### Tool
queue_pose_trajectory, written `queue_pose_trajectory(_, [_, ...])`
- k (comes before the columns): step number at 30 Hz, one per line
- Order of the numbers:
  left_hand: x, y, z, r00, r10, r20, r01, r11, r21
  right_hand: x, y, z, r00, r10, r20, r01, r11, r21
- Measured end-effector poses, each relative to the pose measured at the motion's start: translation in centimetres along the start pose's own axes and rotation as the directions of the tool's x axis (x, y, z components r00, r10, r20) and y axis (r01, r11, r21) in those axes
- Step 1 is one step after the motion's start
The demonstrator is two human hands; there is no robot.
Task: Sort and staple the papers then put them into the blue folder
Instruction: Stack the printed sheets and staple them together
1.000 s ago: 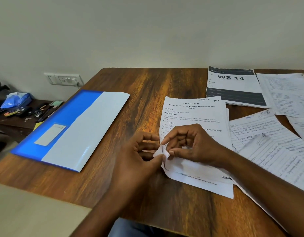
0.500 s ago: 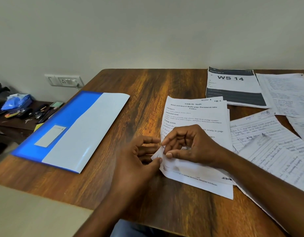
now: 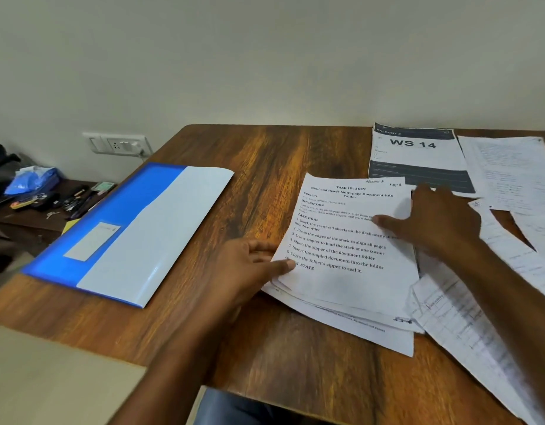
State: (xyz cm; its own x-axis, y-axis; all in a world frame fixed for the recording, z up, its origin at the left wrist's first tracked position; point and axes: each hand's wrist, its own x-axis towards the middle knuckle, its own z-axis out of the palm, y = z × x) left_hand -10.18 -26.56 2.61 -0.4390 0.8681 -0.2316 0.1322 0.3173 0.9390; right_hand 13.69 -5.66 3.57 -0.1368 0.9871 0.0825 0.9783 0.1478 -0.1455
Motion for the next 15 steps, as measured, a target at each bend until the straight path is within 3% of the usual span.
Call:
queue_pose_trajectory(5, [1.9,0.5,0.7,0.998,-0.031,0.062,0.029,0.999,0.034,0.3,0.0,0.1,1.000,-0.012,0.028,0.008,0.993,0.122])
queue_pose_trajectory(9, [2.2,-0.2,0.3,0.997,0.074,-0.014,-0.075,0.994,-0.085,0.7,0.1,0.2,1.000,0.010,-0.005,-0.007,0.915,0.404])
queue_pose_trajectory(11, [2.0,-0.6,-0.1,0.989,0.126,-0.075,-0.136,0.980,-0.148,1.0,0.0,0.5,0.999,0.028,0.029,-0.040,0.797,0.602])
queue_pose_trajectory(15, [2.0,-0.5,-0.2,0.947,0.215,-0.238,-0.271,0.934,-0.235,0.9,-1.1,0.0,0.985,0.009,0.169,-0.163,0.340,0.926])
